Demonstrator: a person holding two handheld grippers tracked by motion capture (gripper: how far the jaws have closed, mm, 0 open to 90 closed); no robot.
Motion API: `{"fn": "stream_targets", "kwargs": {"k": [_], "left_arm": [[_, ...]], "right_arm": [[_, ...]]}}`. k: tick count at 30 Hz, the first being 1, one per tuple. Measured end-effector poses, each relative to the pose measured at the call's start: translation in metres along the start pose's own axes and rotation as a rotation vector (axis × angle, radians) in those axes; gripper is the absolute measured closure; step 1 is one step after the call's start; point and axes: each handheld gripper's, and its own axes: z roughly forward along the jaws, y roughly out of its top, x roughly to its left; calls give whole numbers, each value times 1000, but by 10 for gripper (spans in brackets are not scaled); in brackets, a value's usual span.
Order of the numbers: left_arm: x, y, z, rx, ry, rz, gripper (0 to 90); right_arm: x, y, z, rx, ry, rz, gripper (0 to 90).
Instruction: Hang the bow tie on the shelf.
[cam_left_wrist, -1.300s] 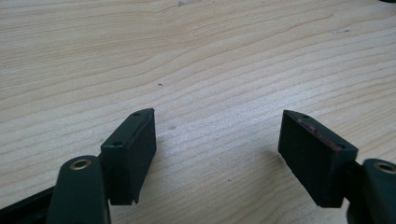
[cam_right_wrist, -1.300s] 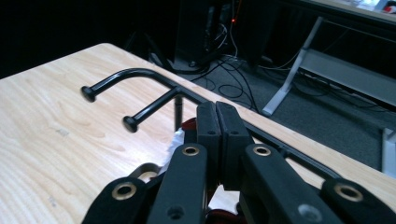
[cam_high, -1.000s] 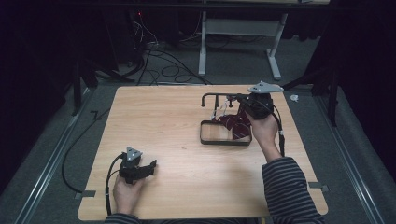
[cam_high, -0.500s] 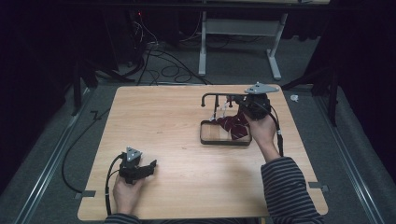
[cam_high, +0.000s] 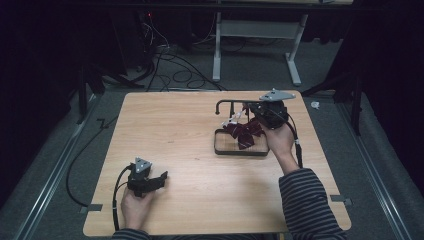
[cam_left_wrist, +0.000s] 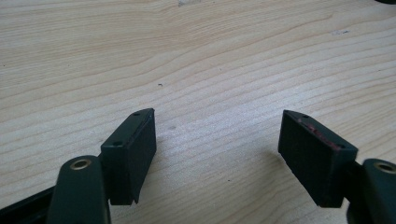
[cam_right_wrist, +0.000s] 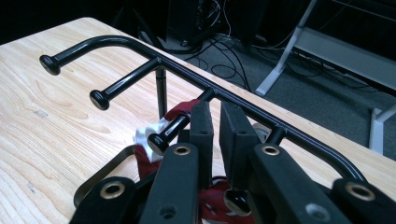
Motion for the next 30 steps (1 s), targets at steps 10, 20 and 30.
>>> {"fn": "stream_targets", "kwargs": {"k": [10, 20, 30], "left_arm": [[0, 0, 0, 1, 0, 1, 283], [0, 0, 0, 0, 0, 1, 284], [-1, 0, 0, 1, 5, 5, 283]], "right_arm": [[2, -1, -5, -25, 8, 2, 798], [-3, -5, -20, -47, 18, 13, 761], [-7, -12, -37, -62, 10, 16, 756]]}}
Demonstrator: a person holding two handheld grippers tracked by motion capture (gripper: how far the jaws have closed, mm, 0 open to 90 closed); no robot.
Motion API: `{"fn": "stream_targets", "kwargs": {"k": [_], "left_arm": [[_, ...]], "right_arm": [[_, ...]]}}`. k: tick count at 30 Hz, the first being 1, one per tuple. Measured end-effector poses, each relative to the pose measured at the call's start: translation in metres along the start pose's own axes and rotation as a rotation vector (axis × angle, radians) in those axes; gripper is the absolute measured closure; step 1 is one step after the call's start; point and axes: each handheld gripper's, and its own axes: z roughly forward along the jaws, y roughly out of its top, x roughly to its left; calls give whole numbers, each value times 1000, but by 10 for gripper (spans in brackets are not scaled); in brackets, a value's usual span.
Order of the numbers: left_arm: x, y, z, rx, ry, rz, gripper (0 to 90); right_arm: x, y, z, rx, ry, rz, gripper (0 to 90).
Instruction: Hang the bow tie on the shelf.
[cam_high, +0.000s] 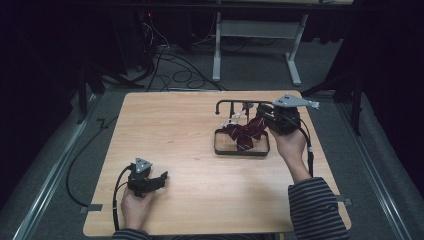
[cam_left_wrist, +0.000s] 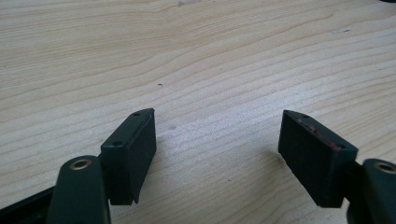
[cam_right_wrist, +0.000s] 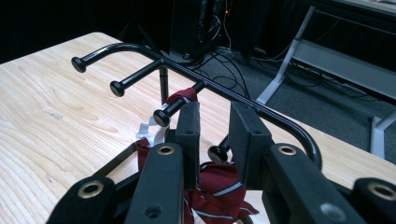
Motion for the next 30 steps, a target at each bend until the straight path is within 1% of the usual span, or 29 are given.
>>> {"fn": "stream_targets", "kwargs": {"k": [4, 9, 10, 12, 25, 27, 30], "left_arm": [[0, 0, 0, -1, 3, 1, 283], [0, 0, 0, 0, 4, 2, 283], [-1, 0, 0, 0, 5, 3, 283], [-1, 0, 0, 0, 5, 4, 283], [-1, 0, 0, 3, 7, 7, 285], [-1, 0, 0, 3, 7, 7, 284], [-1, 0, 0, 4, 9, 9, 285]], "right_arm": [[-2, -3, -5, -14, 10, 9, 756], [-5, -11, -9, -10, 13, 29, 750], [-6, -14, -11, -7, 18, 41, 743], [-7, -16, -14, -17, 25, 40, 741], [-12, -31, -25, -22, 32, 77, 714], [-13, -34, -28, -30, 32, 81, 703], [-14, -38, -30, -32, 34, 99, 699]]}}
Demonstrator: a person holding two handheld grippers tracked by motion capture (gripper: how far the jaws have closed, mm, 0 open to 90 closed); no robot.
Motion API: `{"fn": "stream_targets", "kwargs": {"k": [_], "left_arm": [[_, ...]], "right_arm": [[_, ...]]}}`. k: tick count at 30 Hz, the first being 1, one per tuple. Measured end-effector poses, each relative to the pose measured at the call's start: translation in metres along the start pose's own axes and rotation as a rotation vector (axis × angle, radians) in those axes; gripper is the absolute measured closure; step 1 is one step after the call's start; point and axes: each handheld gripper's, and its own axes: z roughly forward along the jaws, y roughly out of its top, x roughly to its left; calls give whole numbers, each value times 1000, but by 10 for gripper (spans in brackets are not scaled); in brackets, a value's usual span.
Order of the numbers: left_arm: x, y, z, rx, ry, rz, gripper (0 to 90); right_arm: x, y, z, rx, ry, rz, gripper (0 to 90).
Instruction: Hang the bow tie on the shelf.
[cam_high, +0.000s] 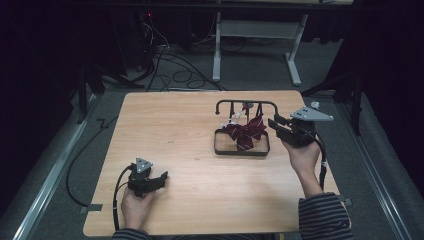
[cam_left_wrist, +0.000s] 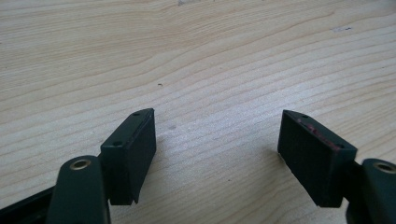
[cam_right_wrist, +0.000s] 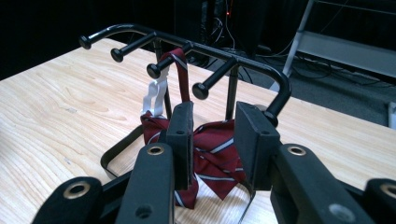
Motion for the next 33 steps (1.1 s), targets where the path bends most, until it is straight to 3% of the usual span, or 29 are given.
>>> {"fn": "stream_targets", "kwargs": {"k": [33], "left_arm": [[0, 0, 0, 4, 2, 5, 283]], "right_arm": [[-1, -33, -28, 0, 14, 33, 678]]}}
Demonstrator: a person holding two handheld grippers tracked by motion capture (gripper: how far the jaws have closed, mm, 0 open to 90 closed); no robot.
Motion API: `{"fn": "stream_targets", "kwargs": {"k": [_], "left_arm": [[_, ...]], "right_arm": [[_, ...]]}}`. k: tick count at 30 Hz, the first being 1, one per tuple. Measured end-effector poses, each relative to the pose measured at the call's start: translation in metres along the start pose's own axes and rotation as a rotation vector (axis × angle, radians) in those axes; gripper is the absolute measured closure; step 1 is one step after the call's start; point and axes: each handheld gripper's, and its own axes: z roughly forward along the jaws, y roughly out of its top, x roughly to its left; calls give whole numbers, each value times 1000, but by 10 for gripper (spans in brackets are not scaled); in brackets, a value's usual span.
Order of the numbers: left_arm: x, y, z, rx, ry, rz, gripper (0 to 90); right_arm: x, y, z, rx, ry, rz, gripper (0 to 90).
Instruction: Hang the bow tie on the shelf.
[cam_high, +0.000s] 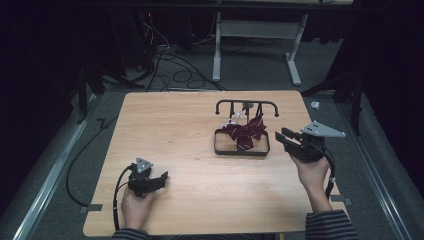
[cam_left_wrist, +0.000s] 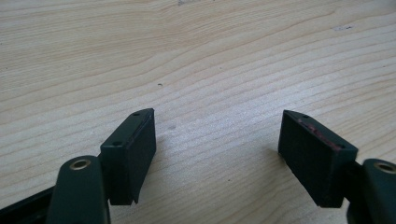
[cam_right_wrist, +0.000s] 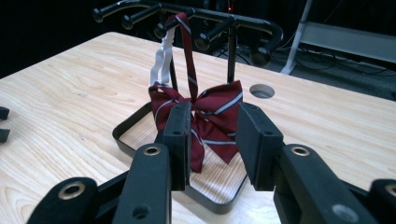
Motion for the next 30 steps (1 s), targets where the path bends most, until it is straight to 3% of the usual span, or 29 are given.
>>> {"fn": "stream_targets", "kwargs": {"k": [19, 30], "left_arm": [[-1, 0, 0, 1, 5, 5, 282], [-1, 0, 0, 1, 5, 5, 282]], "right_arm": [[-8, -22, -13, 3, -11, 43, 673], [-7, -31, -19, 3, 6, 64, 669]]}}
